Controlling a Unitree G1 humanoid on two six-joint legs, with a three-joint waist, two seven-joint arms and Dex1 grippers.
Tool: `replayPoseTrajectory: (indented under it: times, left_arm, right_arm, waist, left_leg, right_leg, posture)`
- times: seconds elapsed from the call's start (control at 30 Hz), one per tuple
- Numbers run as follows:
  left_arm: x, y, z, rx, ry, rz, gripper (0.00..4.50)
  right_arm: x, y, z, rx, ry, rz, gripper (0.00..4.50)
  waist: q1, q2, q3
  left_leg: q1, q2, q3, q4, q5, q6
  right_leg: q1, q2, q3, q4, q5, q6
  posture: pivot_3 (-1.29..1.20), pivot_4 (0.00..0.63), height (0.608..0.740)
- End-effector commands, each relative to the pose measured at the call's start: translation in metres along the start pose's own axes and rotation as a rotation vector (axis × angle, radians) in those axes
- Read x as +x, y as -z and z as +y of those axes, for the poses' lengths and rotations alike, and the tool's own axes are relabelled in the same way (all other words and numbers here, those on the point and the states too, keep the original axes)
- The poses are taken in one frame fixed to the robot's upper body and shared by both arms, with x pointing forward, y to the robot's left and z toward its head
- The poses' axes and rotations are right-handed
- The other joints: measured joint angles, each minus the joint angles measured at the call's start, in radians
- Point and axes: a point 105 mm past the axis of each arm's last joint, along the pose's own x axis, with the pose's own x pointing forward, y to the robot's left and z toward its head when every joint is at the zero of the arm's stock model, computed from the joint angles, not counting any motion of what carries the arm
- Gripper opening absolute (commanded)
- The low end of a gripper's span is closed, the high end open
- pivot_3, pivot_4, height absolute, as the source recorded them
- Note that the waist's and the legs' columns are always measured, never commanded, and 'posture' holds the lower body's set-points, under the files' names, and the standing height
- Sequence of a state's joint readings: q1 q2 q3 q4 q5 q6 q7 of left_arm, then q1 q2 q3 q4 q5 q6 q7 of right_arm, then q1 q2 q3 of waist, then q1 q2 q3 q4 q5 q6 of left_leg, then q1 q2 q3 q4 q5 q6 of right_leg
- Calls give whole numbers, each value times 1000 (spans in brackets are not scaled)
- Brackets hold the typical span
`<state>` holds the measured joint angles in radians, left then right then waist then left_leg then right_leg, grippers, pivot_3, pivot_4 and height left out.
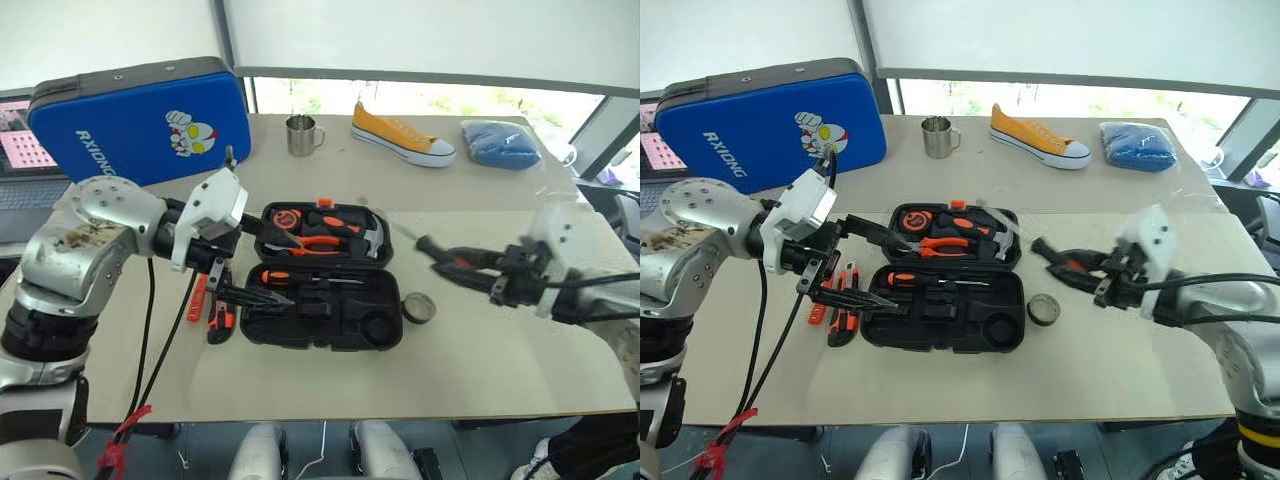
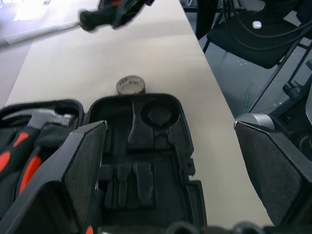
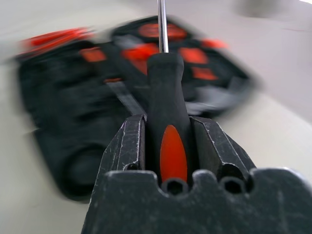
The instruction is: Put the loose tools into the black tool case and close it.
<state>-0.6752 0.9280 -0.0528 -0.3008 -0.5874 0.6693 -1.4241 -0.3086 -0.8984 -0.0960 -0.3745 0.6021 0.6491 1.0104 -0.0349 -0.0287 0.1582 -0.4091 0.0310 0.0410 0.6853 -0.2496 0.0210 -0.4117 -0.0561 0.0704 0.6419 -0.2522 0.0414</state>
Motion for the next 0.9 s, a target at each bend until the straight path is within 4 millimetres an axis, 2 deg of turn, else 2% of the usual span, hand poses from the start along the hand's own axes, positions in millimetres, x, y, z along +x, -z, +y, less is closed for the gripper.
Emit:
replayPoseTrajectory:
  times: [0.03,0.17,0.33,0.5,0.73,0.87,0.9]
  left_arm:
    - [-15,-6,-15,-2,-34,27,4500]
    - [-26,13,-30,-43,-154,127,4500]
    - [-32,19,-41,-72,-212,154,4500]
    - [-31,17,-40,-70,-250,140,4500]
    - [-30,14,-36,-63,-262,126,4500]
    - [-29,13,-34,-59,-262,120,4500]
    - [-29,13,-33,-58,-261,119,4500]
  right_arm:
    - [21,-7,4,-154,-163,32,1043]
    - [55,5,-4,-315,-239,103,1043]
    - [74,15,-10,-337,-261,128,1043]
    - [81,29,-15,-330,-261,174,1043]
    - [77,47,-17,-291,-257,228,1043]
    - [79,47,-15,-263,-249,213,1043]
    - [80,46,-15,-253,-242,207,1542]
  waist:
    - [0,-1,0]
    - [-5,-2,1]
    - [16,-3,3]
    - [25,-3,3]
    - [21,-3,3]
    - [22,-3,3]
    - [23,-3,3]
  left_leg:
    - [-2,-1,-1,0,0,0]
    - [-7,-1,1,1,0,0]
    - [-7,-1,0,1,1,-1]
    - [-7,-1,1,1,1,-2]
    - [-7,-1,1,1,1,-2]
    - [-7,-1,1,1,1,-2]
    - [-7,-1,1,1,1,-2]
  right_leg:
    - [-2,-1,0,0,0,1]
    - [-10,-3,1,4,1,1]
    - [-11,-4,0,5,1,1]
    - [-10,-4,-1,5,1,1]
    - [-11,-3,-1,6,2,0]
    - [-11,-3,-1,6,2,0]
    - [-11,-3,-1,6,2,0]
  posture:
    - [0,150,739]
    - [0,150,739]
    - [0,150,739]
    - [0,150,739]
    - [0,150,739]
    - [0,150,739]
    - [0,150,739]
